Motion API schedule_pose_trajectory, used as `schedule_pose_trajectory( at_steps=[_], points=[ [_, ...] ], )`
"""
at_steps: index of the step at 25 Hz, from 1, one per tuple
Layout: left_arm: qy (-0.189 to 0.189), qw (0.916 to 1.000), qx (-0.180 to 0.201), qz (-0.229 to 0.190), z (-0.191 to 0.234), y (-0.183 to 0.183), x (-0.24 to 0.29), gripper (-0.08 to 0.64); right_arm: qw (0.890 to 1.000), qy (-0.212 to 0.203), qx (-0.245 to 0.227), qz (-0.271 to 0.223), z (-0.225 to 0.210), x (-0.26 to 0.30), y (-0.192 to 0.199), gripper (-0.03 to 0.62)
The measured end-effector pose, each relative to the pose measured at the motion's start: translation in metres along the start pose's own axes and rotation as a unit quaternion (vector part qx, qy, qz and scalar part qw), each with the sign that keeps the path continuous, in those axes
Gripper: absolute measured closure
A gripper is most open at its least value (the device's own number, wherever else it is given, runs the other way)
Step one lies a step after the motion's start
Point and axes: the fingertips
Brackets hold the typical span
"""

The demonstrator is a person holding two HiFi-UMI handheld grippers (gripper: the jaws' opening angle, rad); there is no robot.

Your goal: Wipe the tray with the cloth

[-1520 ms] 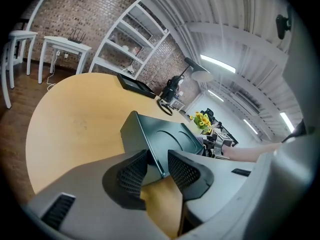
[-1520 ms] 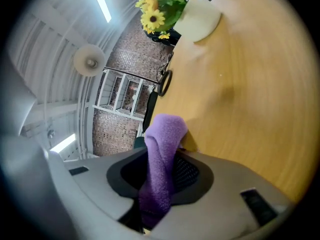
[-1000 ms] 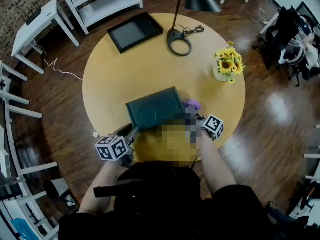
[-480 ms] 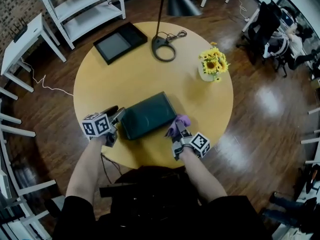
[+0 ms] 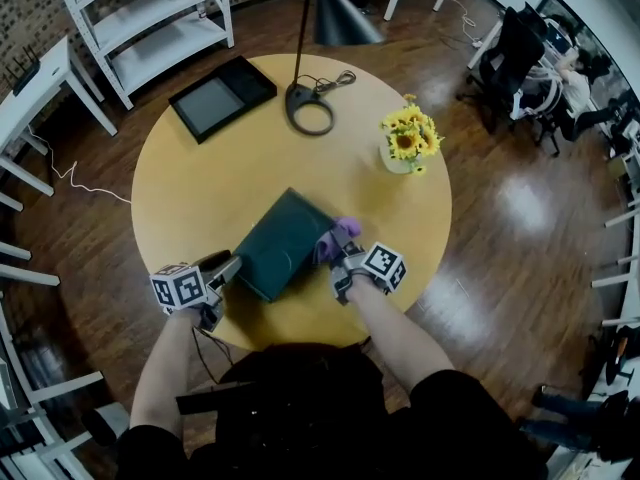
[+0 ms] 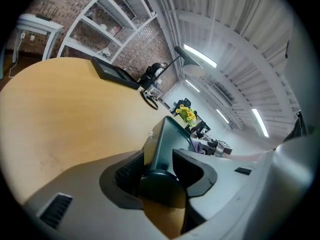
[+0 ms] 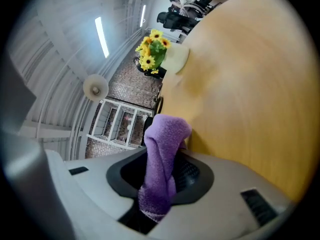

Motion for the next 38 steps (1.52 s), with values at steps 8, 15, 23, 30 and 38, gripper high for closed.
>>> schedule_pose_trajectory(
  at_steps=[8,15,23,30,38],
  points=[
    [0.005,0.9975,-0.066,-0.023,-0.051,0.067,0.000,0.382,0.995,-0.025,-0.028,0.090,0.022,0.073,-0.039,0.479],
    [-0.005,0.9948,-0.090,-0.048,-0.069,0.090,0.010,0.380,0.984,-0.034,-0.035,0.171,0.041,0.116,-0.028,0.478],
    [-0.007,0.9946,-0.091,-0.049,-0.064,0.087,0.005,0.377,0.978,-0.058,0.002,0.198,0.035,0.079,0.002,0.479],
    [-0.002,0.9960,-0.079,-0.042,-0.063,0.088,0.008,0.374,0.981,-0.059,0.010,0.183,0.027,0.031,0.024,0.479],
    [0.013,0.9974,-0.070,0.000,-0.061,0.089,0.013,0.374,0.986,-0.069,0.005,0.151,0.017,-0.016,0.045,0.479]
  ],
)
Point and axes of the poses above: the fingertips, and each gripper's own axes: x forward along the fingers, z to its left, y out of its underside, and after that the axes turned 11 degrees about -x, right-handed
